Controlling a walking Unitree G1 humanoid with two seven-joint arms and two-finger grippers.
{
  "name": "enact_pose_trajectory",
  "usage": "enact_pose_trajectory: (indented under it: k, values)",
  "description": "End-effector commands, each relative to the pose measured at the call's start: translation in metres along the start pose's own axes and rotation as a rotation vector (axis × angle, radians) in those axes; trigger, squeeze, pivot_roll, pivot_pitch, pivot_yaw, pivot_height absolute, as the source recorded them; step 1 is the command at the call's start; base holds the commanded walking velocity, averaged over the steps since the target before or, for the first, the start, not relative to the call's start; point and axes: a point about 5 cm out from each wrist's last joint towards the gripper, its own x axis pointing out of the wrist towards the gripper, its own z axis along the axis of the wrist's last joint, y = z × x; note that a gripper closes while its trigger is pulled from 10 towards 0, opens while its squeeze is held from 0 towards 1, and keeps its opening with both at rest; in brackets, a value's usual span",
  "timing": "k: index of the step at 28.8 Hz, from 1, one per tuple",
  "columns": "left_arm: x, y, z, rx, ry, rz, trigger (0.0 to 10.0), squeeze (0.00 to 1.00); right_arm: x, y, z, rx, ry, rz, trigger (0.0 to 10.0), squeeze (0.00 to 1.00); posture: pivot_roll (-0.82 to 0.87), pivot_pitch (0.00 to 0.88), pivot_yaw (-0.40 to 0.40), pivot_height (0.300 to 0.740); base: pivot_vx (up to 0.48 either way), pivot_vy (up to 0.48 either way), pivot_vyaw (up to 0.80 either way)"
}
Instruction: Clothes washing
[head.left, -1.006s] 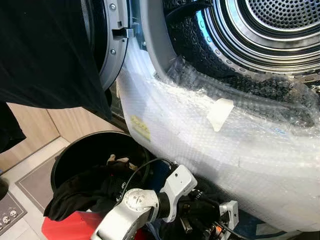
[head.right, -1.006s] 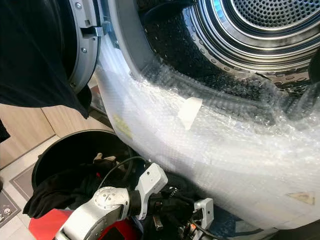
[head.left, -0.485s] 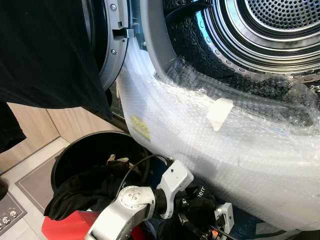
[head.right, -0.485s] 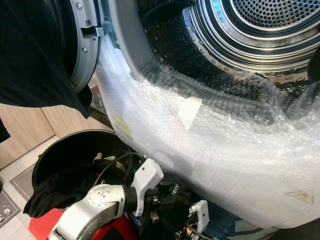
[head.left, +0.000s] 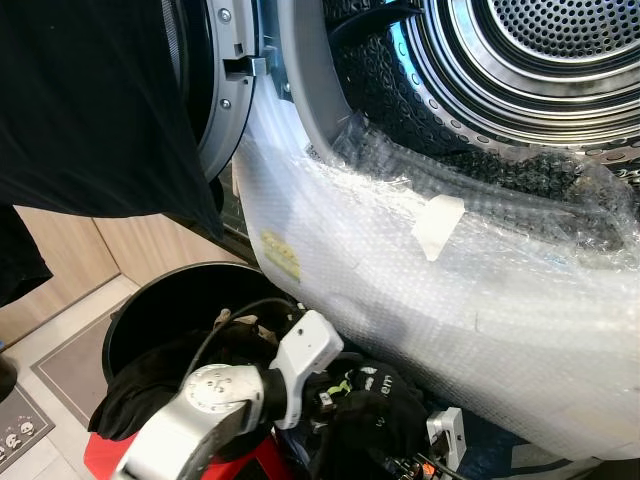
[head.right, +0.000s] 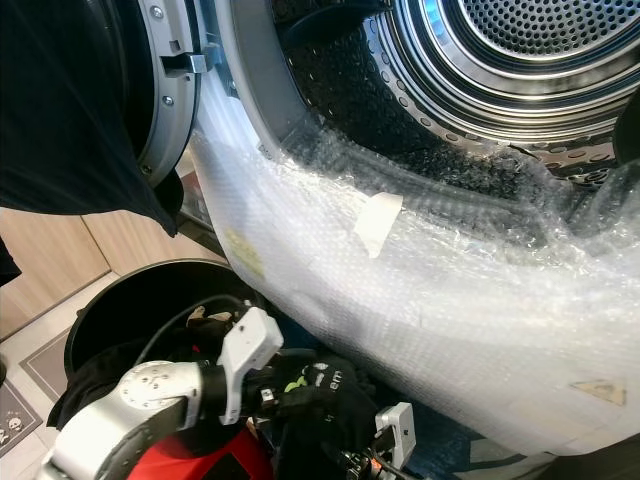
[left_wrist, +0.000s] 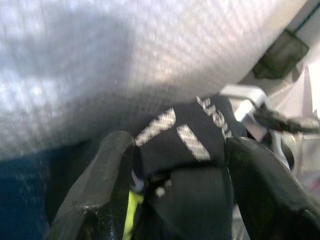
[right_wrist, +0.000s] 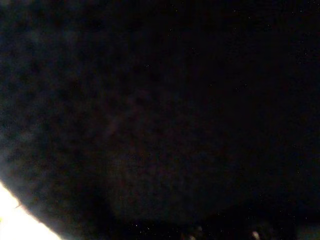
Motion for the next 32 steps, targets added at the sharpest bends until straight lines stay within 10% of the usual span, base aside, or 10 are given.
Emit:
enact_pose_trajectory:
  k: [1, 8, 13, 14, 22, 32]
  values:
    - [-0.008, -0.005, 0.003, 0.019, -0.014, -0.045, 10.0, 1.0, 0.002, 0.003, 0.007, -0.016, -0.027, 0.028, 0.0, 0.0, 0.1, 0.08, 0.008, 0.74, 0.0, 0.0, 0.0]
    - [-0.035, 0.021, 0.017, 0.048, -0.084, 0.143, 10.0, 1.0, -0.005, 0.003, 0.005, -0.01, -0.007, 0.047, 0.0, 0.0, 0.11, 0.086, -0.003, 0.74, 0.0, 0.0, 0.0]
    - [-0.047, 0.052, 0.017, 0.084, -0.122, 0.503, 10.0, 1.0, -0.009, 0.013, -0.002, -0.018, 0.051, 0.122, 0.0, 0.0, 0.12, 0.095, 0.006, 0.74, 0.0, 0.0, 0.0]
    - [-0.05, 0.072, 0.013, 0.123, -0.114, 0.724, 10.0, 0.0, -0.013, 0.02, -0.004, -0.012, 0.065, 0.169, 0.0, 0.0, 0.12, 0.096, -0.001, 0.74, 0.0, 0.0, 0.0]
    - [-0.084, 0.111, -0.028, 0.057, -0.055, 1.172, 10.0, 0.0, -0.022, 0.043, 0.025, -0.136, 0.054, 0.285, 0.0, 0.0, 0.09, 0.091, -0.001, 0.74, 0.0, 0.0, 0.0]
    - [-0.085, 0.111, -0.067, 0.077, 0.001, 1.262, 10.0, 0.0, -0.02, 0.086, 0.076, -0.239, -0.102, 0.448, 0.0, 0.0, 0.07, 0.092, -0.007, 0.74, 0.0, 0.0, 0.0]
